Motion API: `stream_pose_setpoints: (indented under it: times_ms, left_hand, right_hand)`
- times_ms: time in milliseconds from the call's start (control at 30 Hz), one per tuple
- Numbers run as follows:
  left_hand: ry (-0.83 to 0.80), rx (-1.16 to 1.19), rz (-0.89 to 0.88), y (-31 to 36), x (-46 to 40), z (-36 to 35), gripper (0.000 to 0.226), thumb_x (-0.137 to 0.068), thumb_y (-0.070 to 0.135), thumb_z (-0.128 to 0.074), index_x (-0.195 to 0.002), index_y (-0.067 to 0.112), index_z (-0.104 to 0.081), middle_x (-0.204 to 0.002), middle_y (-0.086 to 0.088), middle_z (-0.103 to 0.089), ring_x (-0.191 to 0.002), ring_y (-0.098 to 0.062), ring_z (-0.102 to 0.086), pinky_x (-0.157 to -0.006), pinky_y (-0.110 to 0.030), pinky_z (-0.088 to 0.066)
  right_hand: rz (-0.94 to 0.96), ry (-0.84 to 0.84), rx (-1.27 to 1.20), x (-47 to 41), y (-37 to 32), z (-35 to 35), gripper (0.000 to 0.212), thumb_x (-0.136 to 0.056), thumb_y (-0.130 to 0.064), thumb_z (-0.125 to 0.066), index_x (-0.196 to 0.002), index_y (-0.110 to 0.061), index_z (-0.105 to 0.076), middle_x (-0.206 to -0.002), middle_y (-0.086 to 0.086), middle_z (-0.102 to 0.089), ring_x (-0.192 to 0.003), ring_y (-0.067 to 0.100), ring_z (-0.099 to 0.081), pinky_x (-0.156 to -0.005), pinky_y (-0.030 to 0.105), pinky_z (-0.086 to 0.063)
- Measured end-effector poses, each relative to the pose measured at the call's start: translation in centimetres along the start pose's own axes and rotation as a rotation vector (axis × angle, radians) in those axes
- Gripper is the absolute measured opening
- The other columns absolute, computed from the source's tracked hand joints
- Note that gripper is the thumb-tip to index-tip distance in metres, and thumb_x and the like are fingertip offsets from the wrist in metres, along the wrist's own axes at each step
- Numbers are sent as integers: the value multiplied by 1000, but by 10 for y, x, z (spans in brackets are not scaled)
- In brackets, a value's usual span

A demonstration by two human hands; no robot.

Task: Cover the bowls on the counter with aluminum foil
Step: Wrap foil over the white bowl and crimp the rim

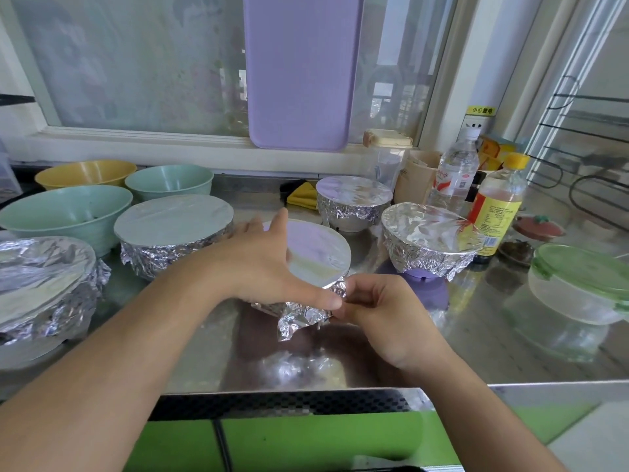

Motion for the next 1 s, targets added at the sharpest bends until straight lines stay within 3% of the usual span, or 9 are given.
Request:
stream_pose_setpoints:
  times_ms: [100, 233, 500, 567, 700, 767, 900, 1000]
  left_hand:
    - [43, 21, -15, -2, -2, 2, 169, -28, 106, -60, -162, 36, 16, -173, -1, -6, -160, -25, -7, -126, -49, -24]
    - [99, 90, -62, -5, -7, 1, 164, -27, 103, -66, -161, 41, 5, -166, 4, -21, -155, -19, -24, -122, -46, -33]
    - [122, 138, -96, -5, -8, 0, 161, -27, 100, -71, -161, 42, -3, -163, 8, -25, -151, -13, -31, -119, -45, -37]
    - [134, 134, -99, -5, -8, -1, 157, -30, 98, -72, -161, 42, -5, -162, 9, -26, -151, -12, -30, -119, -45, -37]
    - [150, 130, -99, -6, -11, -4, 157, -29, 100, -71, -160, 43, -6, -162, 10, -25, -151, -11, -31, -118, -43, -39]
    - [154, 163, -103, -6, -11, -3, 157, -28, 99, -73, -159, 43, -7, -160, 11, -26, -148, -10, -35, -115, -41, -44]
    - [147, 134, -97, -5, -9, -2, 157, -32, 96, -73, -162, 39, -7, -158, 9, -27, -149, -13, -33, -117, -42, -40]
    - [150, 159, -94, -6, -10, -3, 156, -30, 97, -74, -160, 42, -10, -157, 11, -30, -145, -9, -40, -115, -41, -42]
  right_hand:
    - [-60, 12, -27, -1, 5, -1, 15, -91, 5, -74, -82, 10, -62, -76, 18, -68, -78, 26, -71, -97, 55, -60]
    - [-80, 120, 83, -3, 1, 6, 15, -85, -9, -85, -75, -6, -75, -77, 16, -77, -83, 38, -77, -88, 58, -61]
    - [-80, 261, 326, 4, -13, 17, 28, -76, -26, -93, -69, -14, -69, -62, 0, -73, -59, 25, -73, -63, 47, -62]
    - [-74, 251, 334, 8, -14, 19, 27, -78, -22, -92, -70, -15, -67, -63, 2, -73, -59, 21, -73, -66, 48, -62]
    - [-55, 170, 137, 15, -15, 16, 17, -86, -3, -81, -75, -7, -68, -69, 12, -74, -66, 28, -77, -74, 53, -64]
    - [-68, 91, -51, 16, -16, 5, 11, -90, 3, -76, -81, 4, -70, -76, 20, -77, -76, 37, -78, -78, 49, -65]
    - [-122, 111, -208, 15, -14, -6, 17, -91, 3, -77, -85, 15, -67, -80, 24, -77, -80, 34, -78, -80, 38, -66]
    - [-183, 132, -288, 16, -11, -12, 13, -90, 9, -75, -84, 11, -63, -87, 34, -72, -86, 37, -79, -77, 35, -66]
Point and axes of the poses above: each hand's wrist, its own x-axis away from the middle knuckle, its own z-axis out of the back of the hand, y = z × x, the point moved 8 cm from there along -x, towards the middle knuckle
